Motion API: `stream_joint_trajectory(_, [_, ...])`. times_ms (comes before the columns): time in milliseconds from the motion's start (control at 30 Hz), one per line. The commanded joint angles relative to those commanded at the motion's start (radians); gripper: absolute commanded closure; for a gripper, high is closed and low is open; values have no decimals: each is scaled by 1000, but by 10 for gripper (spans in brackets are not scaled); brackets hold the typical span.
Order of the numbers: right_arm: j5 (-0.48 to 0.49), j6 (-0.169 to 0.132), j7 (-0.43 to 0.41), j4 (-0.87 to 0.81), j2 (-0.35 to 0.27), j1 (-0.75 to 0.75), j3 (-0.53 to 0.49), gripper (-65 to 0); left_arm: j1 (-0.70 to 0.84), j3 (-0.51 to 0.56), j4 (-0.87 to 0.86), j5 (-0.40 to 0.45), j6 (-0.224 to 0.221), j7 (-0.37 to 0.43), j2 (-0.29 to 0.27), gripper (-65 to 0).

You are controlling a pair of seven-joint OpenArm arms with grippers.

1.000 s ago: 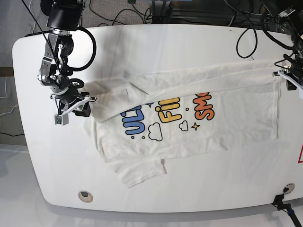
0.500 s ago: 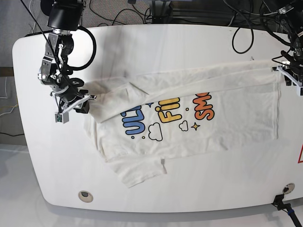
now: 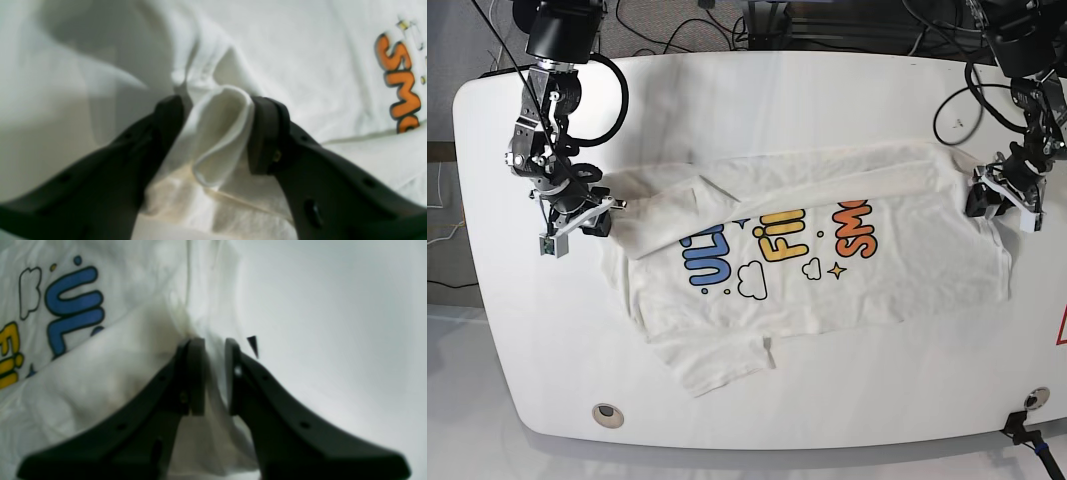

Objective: Fold the T-shirt properly
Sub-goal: 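Lower the folded edge onto the shirt body with both grippers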

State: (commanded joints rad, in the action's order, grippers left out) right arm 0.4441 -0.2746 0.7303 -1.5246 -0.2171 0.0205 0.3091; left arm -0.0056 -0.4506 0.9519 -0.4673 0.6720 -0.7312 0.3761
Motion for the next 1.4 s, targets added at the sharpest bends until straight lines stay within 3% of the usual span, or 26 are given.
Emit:
stream_joint_trajectory(33, [-1, 0, -3, 1, 0, 2, -1, -104, -10, 2, -24, -12, 22, -1, 0, -255])
stream_joint_trajectory(167, [3, 1, 2, 12, 0, 1, -1, -103, -39, 9, -90, -29, 26, 5, -1, -211])
stream_joint_trajectory(200, [-11, 4, 13, 3, 0, -6, -5, -87, -31, -14, -24, -125, 26, 66, 13, -165])
stream_joint_trajectory(300, [-8, 5, 23, 6, -1, -19, -5, 0, -34, -16, -22, -137, 26, 14, 19, -49])
stream_joint_trajectory(400, [3, 5, 42, 1, 0, -39, -1, 0, -36, -15, -14, -146, 26, -8, 34, -12])
stream_joint_trajectory(600, [53, 5, 68, -68, -3, -111, 2, 0, -25, -14, 32, -177, 26, -39, 66, -5])
stream_joint_trajectory(900, [93, 10, 87, -212, -6, -217, 10, 0, 58, -16, 124, -201, 26, -57, 159, -2])
stream_joint_trajectory(1167, [105, 10, 157, -285, -12, -293, 21, 0, 185, -53, 236, -228, 26, -81, 169, 0])
stream_joint_trajectory(1400, [119, 5, 129, -335, -10, -371, 32, 0, 196, -35, 206, -213, 20, -83, 227, 0])
